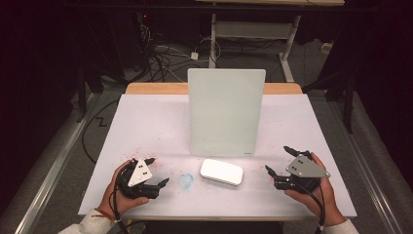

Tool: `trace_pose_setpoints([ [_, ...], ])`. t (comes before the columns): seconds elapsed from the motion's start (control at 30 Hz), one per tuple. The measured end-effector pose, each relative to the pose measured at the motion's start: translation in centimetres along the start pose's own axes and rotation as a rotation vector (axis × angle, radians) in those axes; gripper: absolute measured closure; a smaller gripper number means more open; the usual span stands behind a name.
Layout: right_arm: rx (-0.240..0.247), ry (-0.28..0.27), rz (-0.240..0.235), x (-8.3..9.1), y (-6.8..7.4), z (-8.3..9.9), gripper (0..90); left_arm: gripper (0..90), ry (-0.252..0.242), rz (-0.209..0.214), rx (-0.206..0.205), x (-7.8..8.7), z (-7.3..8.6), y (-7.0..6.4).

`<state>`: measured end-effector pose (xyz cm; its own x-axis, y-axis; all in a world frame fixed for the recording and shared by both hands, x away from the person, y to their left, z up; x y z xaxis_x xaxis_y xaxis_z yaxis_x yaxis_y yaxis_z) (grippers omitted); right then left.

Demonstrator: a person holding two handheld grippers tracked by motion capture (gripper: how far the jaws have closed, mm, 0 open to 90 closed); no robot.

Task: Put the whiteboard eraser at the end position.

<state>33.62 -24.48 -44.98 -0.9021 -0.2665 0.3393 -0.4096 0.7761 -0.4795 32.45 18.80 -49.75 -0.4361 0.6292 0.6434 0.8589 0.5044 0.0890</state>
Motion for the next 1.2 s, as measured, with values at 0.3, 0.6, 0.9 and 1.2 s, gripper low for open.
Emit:
trace_pose_setpoints([
  [0.3, -0.033, 0.013, 0.0, 0.4, -0.8, 2.5, 16.9, 18.6, 0.011, 0.01, -0.009, -0.5, -0.2, -0.1],
  [0.6, -0.13, 0.083, -0.022, 0.1, -1.8, 6.1, 16.6, 18.5, 0.013, 0.03, -0.004, -1.0, -0.3, -0.1],
  [0.9, -0.144, 0.082, -0.054, 0.2, -1.6, 5.9, 16.7, 17.6, 0.018, 0.005, -0.027, -0.9, -0.5, -0.3],
  [1.2, -0.126, 0.063, -0.037, 0.7, -1.5, 5.3, 16.7, 17.6, 0.014, 0.009, -0.026, -0.7, -0.4, -0.4],
])
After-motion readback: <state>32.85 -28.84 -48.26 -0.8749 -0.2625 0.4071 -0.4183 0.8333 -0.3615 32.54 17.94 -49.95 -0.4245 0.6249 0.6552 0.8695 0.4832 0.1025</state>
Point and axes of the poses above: each handheld gripper's, and its own axes: x roughly backward along the jaws, z roughly out of its underside, y roughly to its left, the point moved 4 cm from there along -x, roughly forward along the jaws, and after that the axes turned 12 degrees about z, right-handed, at the moved point
